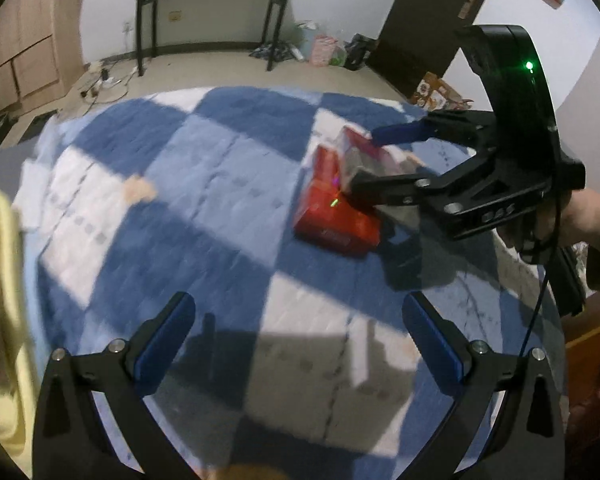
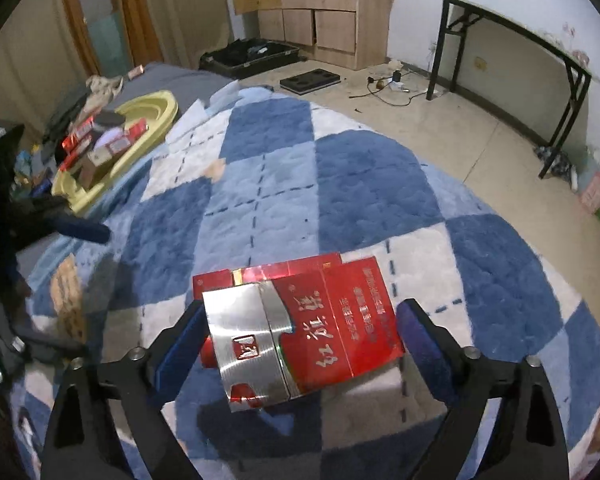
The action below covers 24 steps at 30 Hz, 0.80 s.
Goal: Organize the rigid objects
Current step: 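Move the left tool to the red gold-print box while the right tool approaches the red-silver box, then grasp the red gold-print box with the left tool while the right tool grasps the red-silver box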
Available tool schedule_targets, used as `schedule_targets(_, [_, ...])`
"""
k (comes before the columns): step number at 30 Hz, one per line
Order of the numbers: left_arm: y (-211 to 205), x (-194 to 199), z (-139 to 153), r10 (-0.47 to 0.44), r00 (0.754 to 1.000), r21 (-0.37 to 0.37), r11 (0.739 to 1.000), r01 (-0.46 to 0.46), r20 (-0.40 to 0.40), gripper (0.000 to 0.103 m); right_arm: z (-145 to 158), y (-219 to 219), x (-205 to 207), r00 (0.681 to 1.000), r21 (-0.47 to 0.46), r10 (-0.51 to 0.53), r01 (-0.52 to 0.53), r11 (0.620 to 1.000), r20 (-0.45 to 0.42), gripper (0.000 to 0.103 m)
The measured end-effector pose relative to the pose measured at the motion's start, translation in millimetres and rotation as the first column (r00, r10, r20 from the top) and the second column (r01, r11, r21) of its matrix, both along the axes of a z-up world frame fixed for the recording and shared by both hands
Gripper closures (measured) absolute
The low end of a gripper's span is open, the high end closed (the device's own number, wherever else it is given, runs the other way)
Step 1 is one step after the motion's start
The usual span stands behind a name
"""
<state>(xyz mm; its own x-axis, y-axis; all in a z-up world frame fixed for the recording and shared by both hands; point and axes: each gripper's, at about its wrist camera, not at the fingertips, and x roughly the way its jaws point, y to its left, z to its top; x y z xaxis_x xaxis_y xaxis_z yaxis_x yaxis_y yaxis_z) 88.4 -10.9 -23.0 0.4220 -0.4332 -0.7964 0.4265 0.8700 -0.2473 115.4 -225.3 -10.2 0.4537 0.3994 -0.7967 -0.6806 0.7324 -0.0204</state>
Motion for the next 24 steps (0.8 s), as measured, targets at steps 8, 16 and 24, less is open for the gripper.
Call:
schedule_targets(8, [-40,14,1,-0.076,0.996,0.021,0.997,0.075,0.050,0.000,0,-39,-4,0.999,-0.038,-0.048,0.049,0.998,0.015,0.016])
schedule_targets(16, [-67,37,-14,-0.114,0.991,0.100,0.989,0.107,0.068,0.000,1,-72,2,0.990,-0.005,-0.132,0.131,0.991,-0.045,0.007])
schedule_targets(24, [-78,47,-23,-0.137,0.989,0.086,0.988,0.131,0.064,0.002,17,-109,19,0.908,0.199,-0.315,0.375,0.905,-0.277,0.007])
